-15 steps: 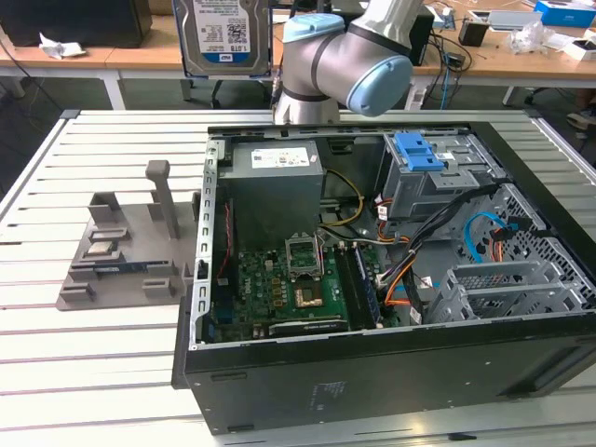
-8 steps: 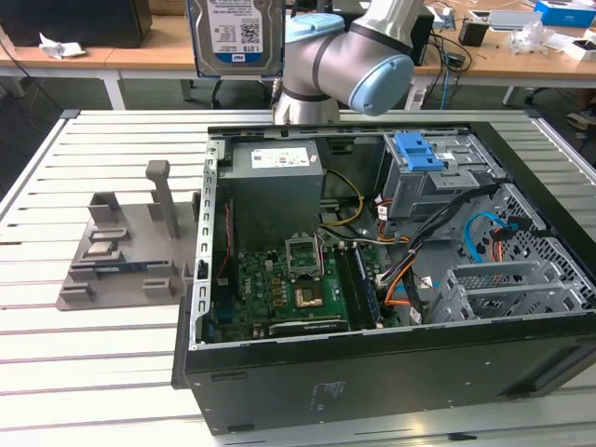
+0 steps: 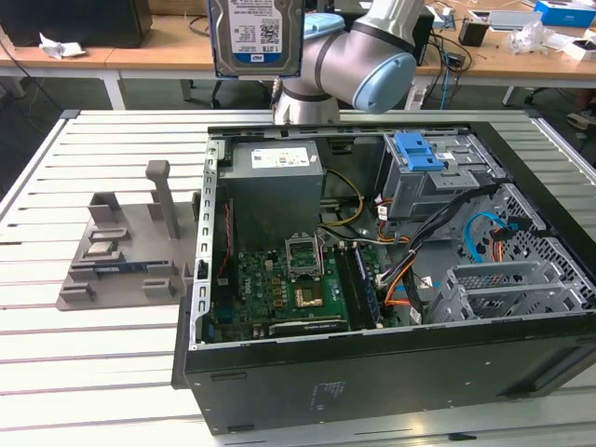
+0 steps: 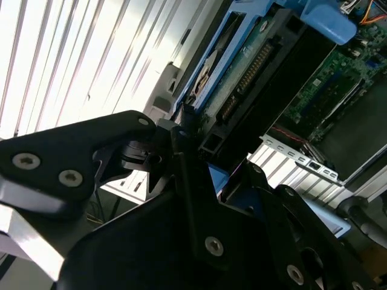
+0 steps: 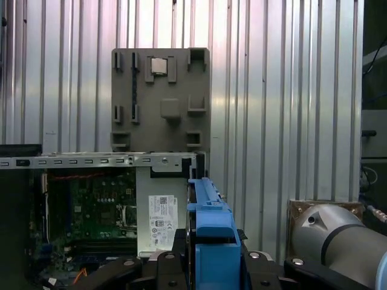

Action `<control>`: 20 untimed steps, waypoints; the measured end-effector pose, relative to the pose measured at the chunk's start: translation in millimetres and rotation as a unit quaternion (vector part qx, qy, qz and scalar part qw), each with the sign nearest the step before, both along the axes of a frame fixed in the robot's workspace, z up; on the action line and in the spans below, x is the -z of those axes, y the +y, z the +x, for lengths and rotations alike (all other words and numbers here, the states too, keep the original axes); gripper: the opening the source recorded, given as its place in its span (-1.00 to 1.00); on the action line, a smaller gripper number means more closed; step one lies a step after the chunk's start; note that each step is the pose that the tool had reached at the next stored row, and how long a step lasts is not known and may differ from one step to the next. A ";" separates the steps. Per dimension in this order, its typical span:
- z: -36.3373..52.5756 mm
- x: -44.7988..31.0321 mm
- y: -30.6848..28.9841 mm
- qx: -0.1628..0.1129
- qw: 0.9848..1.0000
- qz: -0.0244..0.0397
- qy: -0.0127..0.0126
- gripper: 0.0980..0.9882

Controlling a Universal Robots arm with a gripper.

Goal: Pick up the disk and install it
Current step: 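Pick up the disk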

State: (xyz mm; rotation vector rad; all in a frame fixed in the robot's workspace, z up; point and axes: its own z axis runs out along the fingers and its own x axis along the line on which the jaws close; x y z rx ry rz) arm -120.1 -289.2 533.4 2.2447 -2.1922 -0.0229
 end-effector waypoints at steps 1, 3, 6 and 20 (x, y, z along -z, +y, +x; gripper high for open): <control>2.5 0.0 0.0 0.000 1.000 0.000 0.000 -0.39; 8.2 0.0 0.0 0.000 1.000 0.000 0.000 -0.39; 16.3 0.0 0.0 0.000 1.000 0.000 0.000 -0.39; 54.0 0.0 0.0 0.000 1.000 0.000 0.000 -0.39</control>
